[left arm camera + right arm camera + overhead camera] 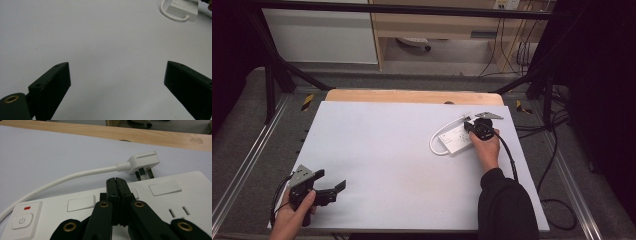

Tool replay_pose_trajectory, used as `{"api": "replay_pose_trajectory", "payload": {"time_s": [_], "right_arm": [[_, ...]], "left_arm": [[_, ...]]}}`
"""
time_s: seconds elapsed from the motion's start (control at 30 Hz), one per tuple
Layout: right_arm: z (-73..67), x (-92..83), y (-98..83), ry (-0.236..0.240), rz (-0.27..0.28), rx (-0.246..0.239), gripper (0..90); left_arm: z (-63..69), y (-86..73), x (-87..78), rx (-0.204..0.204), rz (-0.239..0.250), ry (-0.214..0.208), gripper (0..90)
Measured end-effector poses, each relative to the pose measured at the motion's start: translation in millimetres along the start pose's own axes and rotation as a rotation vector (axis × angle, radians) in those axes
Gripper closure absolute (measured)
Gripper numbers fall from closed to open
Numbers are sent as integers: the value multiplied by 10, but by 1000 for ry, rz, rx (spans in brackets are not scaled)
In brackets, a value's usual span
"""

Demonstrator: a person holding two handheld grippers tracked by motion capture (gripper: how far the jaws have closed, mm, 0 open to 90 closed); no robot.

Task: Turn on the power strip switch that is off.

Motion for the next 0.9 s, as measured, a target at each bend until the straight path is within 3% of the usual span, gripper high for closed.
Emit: {"api": "replay_pose_trajectory", "payload": {"time_s": [0.9], "right_arm": [[-17,-166,108,10,19,-31,900]], "left_arm": [[-2,-3,-3,-1,-3,2,69]]}}
Point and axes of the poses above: each handheld gripper's, and its own axes: x roughly forward along the jaws, y roughly out of its top, z roughly to its right, the point moved 5 cm from there along x, roughly forward along the jaws, and after that the axes turned 3 degrees about -y, right-handed, at the moved point
